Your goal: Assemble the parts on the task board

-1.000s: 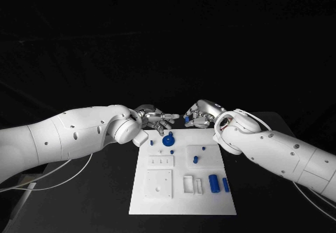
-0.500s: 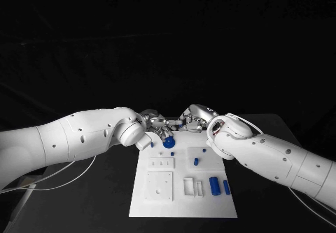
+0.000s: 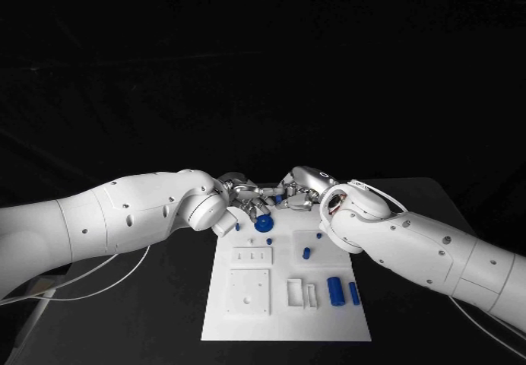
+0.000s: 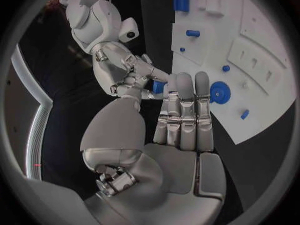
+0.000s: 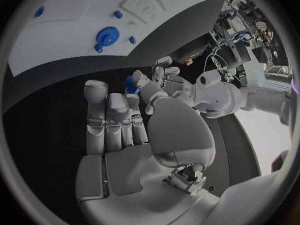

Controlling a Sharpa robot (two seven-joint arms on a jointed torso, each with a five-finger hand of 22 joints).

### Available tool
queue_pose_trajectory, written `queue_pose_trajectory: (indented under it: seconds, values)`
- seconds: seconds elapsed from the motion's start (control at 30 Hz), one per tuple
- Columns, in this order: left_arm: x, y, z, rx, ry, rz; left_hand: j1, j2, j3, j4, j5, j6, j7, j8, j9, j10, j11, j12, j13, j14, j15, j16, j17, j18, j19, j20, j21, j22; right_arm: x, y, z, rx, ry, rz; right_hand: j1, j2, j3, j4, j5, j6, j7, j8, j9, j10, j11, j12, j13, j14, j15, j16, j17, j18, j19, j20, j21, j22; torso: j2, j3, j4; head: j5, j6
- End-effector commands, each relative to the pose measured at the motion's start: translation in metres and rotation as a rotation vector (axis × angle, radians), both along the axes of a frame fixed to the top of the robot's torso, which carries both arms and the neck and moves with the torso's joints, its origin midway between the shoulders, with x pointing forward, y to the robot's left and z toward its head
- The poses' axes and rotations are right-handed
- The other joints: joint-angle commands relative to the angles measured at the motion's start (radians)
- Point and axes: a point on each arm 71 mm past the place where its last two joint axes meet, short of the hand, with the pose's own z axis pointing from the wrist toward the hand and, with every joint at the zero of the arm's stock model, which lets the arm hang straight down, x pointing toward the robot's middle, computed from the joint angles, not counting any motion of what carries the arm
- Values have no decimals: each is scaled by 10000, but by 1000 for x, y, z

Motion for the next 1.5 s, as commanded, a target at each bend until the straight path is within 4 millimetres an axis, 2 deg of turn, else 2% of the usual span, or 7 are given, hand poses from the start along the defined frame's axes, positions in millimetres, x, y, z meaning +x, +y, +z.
queue_pose_trajectory:
  seconds: [0.03, 0.43, 0.6, 0.9, 1.1, 1.3, 1.5]
  values:
    - [1, 0, 0, 119, -172, 199, -7, -112, 5, 104, 40, -82, -17, -11, 229, 186, -76, 58, 28, -109, 6, 77, -38, -112, -94, 0, 25, 46, -2, 3, -2, -163, 61, 111, -65, -55, 58, 6, 59, 74, 9, 22, 12, 58, 27, -54, -7, 70, 7, -41, 12, -2, 293, 24, 31, 698, 16, -4, 5, -25, 16]
    - [1, 0, -3, 340, -124, 215, 24, -202, 7, 209, -52, -144, 6, -18, 275, 103, -49, 44, 26, -153, 31, 82, -95, -105, -116, 23, -20, 91, -4, 5, -4, -182, 117, 178, -69, -41, 68, 10, 64, 90, 6, 26, 14, 57, 27, -56, -12, 71, 6, -50, 13, -6, 296, 23, 34, 701, 26, -3, 15, -24, 8]
    - [1, -1, -5, 480, -86, 126, 77, -186, -3, 133, -89, -223, 42, -23, 107, 37, -21, 15, 7, -184, 52, 92, -129, -97, -134, 44, -60, 127, -5, 6, -4, -179, 129, 208, -76, -41, 87, 0, 58, 85, 8, 22, 12, 52, 26, -60, -20, 77, 4, -57, 29, -11, 305, 19, 49, 709, 26, 1, 15, -32, 10]
    - [-2, -4, -8, 760, 78, -288, 198, -8, -100, -370, -96, -185, 42, -21, -168, 63, -32, 37, 15, -198, 46, 158, -151, -108, -123, 39, -129, 218, -5, 8, -6, -210, 192, 232, -76, -41, 87, 0, 58, 85, 8, 22, 12, 52, 26, -60, -20, 77, 4, -57, 29, -11, 305, 19, 49, 709, 41, -4, 13, -72, -17]
    - [-2, -4, -9, 833, 153, -335, 216, 40, -105, -453, -97, -153, 35, -18, -172, 76, -39, 43, 24, -194, 40, 176, -150, -110, -119, 33, -140, 240, -5, 9, -6, -232, 226, 263, -76, -41, 87, 0, 58, 85, 8, 22, 12, 52, 26, -60, -20, 77, 4, -57, 29, -11, 305, 19, 49, 709, 41, 3, -2, -76, -30]
    - [-2, -4, -9, 850, 162, -337, 201, 80, -103, -469, -94, -148, 33, -18, -170, 75, -39, 41, 27, -196, 39, 181, -151, -112, -117, 32, -151, 255, -6, 10, -8, -310, 303, 301, -77, -40, 100, -3, 54, 72, 12, 23, 12, 54, 29, -51, -19, 82, 4, -68, 47, -12, 312, 19, 19, 708, 36, -3, 19, -78, -41]
    - [-2, -4, -9, 863, 196, -383, 195, 306, -149, -654, -65, -117, 32, -21, -189, 65, -32, -11, -13, -213, 47, 161, -168, -114, -133, 42, -196, 291, -6, 9, -9, -373, 360, 311, -77, -40, 100, -3, 54, 72, 12, 23, 12, 54, 29, -51, -19, 82, 4, -68, 47, -12, 312, 19, 19, 708, 38, 6, 14, -65, -45]
